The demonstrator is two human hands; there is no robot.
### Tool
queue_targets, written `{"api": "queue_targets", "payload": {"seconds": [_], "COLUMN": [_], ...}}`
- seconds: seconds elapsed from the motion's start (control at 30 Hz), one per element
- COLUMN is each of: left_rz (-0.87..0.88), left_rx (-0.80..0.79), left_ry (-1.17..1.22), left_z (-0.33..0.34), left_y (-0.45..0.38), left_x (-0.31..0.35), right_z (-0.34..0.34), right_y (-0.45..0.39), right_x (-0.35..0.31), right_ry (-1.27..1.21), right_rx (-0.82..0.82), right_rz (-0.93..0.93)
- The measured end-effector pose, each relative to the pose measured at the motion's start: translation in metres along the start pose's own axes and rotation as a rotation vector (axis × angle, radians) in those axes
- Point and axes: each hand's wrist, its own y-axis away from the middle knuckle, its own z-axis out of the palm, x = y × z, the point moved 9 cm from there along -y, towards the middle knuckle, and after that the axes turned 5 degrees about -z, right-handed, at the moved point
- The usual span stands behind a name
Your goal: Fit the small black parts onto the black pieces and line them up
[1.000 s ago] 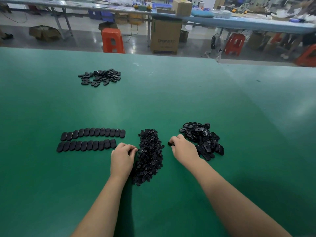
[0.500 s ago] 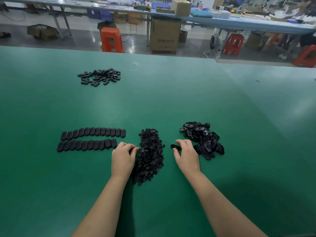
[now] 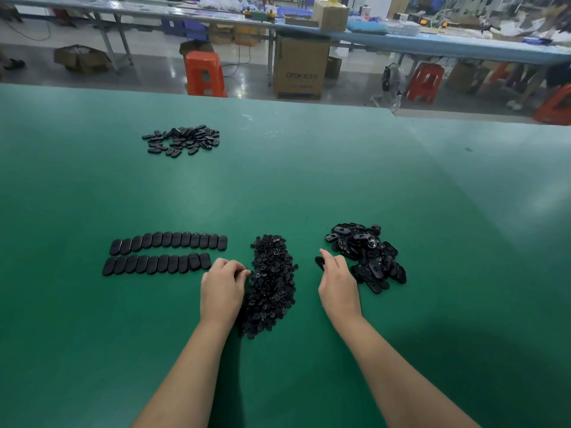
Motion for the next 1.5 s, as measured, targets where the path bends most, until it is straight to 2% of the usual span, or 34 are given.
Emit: {"api": "queue_targets", "payload": {"seconds": [0.2,0.37,0.6,0.9,1.23,1.33,1.5], "left_rz": [0.037,-0.037,0.025,0.014,-0.100,-0.121,-0.145], "left_rx": [0.017,0.004,0.018,0.071,0.079,0.065,0.071], "left_ry": [-0.017,0.091,0.078,0.160,0.260,0.281,0.322], "left_z": [-0.001,-0.002,-0.005,-0.012,-0.016,-0.015,-0.013], "left_y": [-0.002,-0.001,0.001,0.003,0.004,0.005,0.004], "left_x": [0.005,-0.002,0.004,0.004,-0.004,-0.006,-0.009], "right_z": [-0.003,-0.005,-0.004,-0.005,0.007,0.013,0.016], "right_y": [0.000,0.000,0.000,0.003,0.021,0.025,0.027], "right_x": [0.000,0.011,0.018,0.017,-0.010,-0.012,-0.011], "right_ry": [-0.118,-0.235,-0.367,-0.595,-0.899,-0.924,-0.827], "right_rx": [0.034,0.052,0.065,-0.001,-0.029,-0.049,-0.076], "right_rz": [0.003,0.092,0.131,0.182,0.238,0.250,0.220]}}
